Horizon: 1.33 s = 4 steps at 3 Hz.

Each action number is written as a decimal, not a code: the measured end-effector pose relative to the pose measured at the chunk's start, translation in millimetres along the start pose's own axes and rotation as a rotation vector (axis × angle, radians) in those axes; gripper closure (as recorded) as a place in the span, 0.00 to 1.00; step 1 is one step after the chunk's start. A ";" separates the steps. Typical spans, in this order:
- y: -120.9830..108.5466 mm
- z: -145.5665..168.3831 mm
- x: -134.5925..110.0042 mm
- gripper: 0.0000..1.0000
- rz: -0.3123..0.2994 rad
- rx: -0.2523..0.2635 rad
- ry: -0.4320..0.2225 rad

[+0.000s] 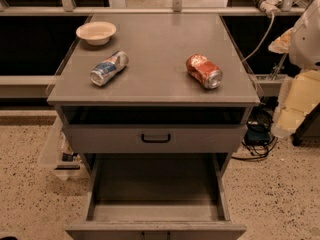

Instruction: Place coke can into middle drawer

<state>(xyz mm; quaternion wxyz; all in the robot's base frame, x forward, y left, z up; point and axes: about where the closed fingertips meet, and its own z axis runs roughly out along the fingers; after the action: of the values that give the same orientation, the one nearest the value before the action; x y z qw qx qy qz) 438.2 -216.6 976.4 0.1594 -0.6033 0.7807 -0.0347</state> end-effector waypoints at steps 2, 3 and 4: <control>-29.3 12.5 -6.5 0.00 0.002 0.003 -0.020; -64.2 44.0 -9.2 0.00 0.044 -0.019 -0.046; -64.2 44.0 -9.2 0.00 0.044 -0.019 -0.046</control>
Offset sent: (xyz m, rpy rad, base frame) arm 0.0844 -0.0024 -0.0144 0.0471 0.0080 0.0043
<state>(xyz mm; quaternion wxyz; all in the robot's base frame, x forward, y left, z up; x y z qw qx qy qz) 512.8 -219.1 952.4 0.1722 -0.5882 0.7901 -0.0101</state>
